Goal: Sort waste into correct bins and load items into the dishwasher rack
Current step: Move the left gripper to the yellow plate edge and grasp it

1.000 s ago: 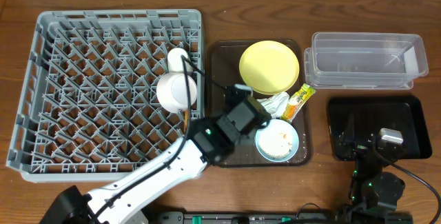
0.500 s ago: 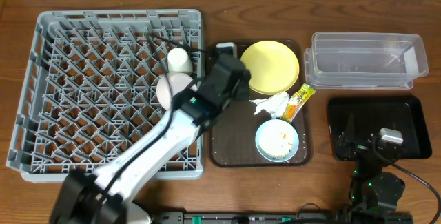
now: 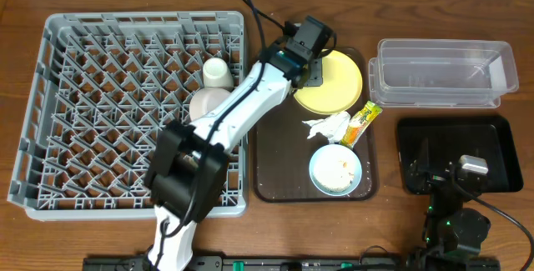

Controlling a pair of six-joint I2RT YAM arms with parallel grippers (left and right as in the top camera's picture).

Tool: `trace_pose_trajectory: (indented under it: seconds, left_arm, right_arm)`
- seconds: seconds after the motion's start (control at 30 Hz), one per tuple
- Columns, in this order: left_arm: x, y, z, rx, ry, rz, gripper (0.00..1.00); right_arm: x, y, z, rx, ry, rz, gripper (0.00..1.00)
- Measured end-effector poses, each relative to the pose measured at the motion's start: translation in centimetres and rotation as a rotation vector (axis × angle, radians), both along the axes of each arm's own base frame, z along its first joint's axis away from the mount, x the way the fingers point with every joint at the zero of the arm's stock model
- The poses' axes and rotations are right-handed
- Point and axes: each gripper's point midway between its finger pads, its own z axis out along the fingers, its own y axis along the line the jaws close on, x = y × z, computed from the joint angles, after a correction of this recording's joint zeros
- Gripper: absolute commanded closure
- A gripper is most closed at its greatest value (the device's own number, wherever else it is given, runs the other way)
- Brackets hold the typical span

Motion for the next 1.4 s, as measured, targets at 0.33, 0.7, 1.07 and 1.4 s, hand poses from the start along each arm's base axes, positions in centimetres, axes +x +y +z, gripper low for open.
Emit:
trace_pose_trajectory:
  seconds: [0.33,0.7,1.07,1.4]
  left_arm:
    - [-0.8,1.3,-7.8,0.127,0.128,0.012,0.57]
    - [-2.8,2.9,-8.7,0.205,0.209,-0.002,0.68]
    - [-3.0,3.2,-8.7,0.216,0.216,0.006,0.91]
    - [-1.3,5.4,-5.3,0.337,0.081,0.045,0.94]
  right_arm:
    - [0.0,0.0,0.0,0.000,0.000,0.000,0.01]
    - [0.0,0.0,0.0,0.000,0.000,0.000,0.01]
    - [0.0,0.0,0.0,0.000,0.000,0.000,0.01]
    - [0.0,0.0,0.0,0.000,0.000,0.000,0.01]
